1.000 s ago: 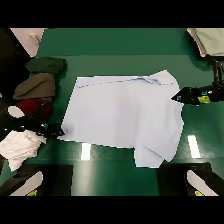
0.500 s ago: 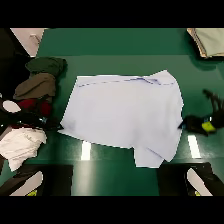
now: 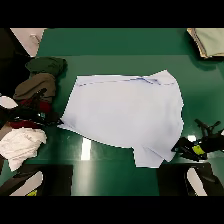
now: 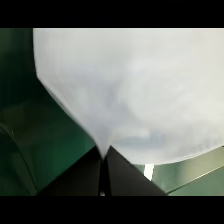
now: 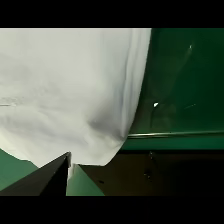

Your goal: Fold the shirts.

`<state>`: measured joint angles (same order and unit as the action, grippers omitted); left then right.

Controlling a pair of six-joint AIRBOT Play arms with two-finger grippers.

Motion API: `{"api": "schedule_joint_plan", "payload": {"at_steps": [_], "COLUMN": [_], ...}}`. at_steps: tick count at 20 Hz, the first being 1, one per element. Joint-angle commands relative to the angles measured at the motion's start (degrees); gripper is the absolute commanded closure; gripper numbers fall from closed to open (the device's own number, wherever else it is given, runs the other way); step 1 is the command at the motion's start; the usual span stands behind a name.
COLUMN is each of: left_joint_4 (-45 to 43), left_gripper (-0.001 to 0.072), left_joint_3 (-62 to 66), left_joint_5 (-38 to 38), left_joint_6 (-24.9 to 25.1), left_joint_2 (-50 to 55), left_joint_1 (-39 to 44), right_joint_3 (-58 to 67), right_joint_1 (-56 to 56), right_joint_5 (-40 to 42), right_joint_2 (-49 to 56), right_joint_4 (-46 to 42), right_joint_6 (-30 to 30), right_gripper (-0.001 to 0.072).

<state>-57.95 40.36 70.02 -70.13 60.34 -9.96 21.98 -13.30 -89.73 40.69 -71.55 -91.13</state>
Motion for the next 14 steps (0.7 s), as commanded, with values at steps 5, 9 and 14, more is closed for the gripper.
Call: {"api": "schedule_joint_plan", "payload": {"at_steps": [5, 9, 14], "left_joint_4": [0.1, -0.1, 0.0], "left_gripper": [0.0685, 0.0685, 0.0684], "left_joint_3": [0.1, 0.6, 16.8], "left_joint_5": [0.1, 0.1, 3.0], "left_joint_6": [0.1, 0.2, -1.3], "left_joint_2": [0.0, 0.0, -0.6], "left_joint_1": [0.0, 0.0, 0.0], "right_joint_3": [-0.5, 5.0, 21.7], "right_joint_1": [10.3, 11.7, 11.6], "right_joint_5": [7.7, 7.0, 5.9], "right_joint_2": [8.1, 5.7, 2.4], "right_joint_4": [-0.3, -2.4, -5.0], "right_joint_6": [-3.8, -3.9, -4.0], "right_gripper": [0.0395, 0.0693, 0.0695]}}
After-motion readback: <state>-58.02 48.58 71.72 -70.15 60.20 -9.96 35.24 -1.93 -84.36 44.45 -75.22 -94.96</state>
